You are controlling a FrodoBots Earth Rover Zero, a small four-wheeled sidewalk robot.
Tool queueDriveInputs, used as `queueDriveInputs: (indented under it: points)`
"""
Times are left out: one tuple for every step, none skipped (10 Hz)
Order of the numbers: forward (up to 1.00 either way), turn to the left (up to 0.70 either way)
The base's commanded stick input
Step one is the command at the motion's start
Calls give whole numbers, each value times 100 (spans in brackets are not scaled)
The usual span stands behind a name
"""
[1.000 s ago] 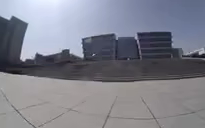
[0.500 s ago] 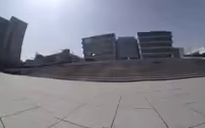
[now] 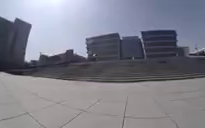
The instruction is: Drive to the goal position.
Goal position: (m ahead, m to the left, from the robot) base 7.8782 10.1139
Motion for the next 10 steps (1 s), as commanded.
queueDriveInputs:
  points:
    - [70, 14]
    - [70, 14]
    - [70, 14]
    - [70, 14]
    - [70, 14]
    - [70, 14]
    - [70, 14]
    - [70, 14]
    - [70, 14]
    - [70, 14]
